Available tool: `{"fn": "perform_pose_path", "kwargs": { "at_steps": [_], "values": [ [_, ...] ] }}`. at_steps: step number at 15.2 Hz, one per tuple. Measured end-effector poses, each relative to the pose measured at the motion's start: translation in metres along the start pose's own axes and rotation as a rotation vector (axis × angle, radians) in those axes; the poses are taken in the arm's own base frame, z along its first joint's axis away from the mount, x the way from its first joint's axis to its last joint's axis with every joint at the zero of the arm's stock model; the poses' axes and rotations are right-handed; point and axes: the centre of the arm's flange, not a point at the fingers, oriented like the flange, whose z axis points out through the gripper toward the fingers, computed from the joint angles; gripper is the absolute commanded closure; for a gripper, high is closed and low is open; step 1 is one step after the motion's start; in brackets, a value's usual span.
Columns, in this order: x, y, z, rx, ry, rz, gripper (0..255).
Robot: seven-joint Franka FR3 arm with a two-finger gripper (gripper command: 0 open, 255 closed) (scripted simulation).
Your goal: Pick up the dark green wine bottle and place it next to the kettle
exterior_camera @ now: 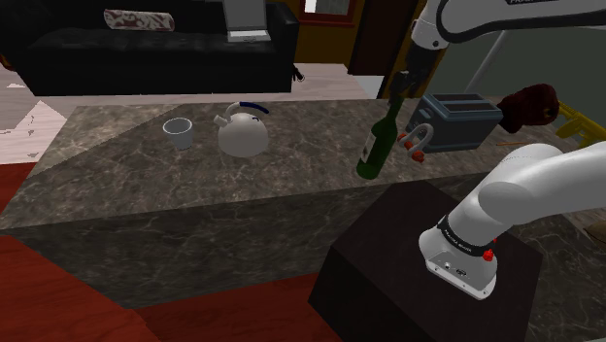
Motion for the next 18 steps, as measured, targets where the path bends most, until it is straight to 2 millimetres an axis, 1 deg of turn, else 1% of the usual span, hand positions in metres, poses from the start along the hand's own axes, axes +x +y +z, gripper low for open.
{"fn": "perform_pose_path", "kwargs": {
  "at_steps": [5,10,11,18],
  "values": [
    [0.0,-0.001,0.021,-0.001,0.0,0.0,0],
    [0.0,-0.001,0.024,-0.001,0.0,0.0,0],
    [0.0,-0.001,0.024,-0.001,0.0,0.0,255],
    [0.0,-0.001,0.024,-0.001,0.001,0.0,255]
  ]
}}
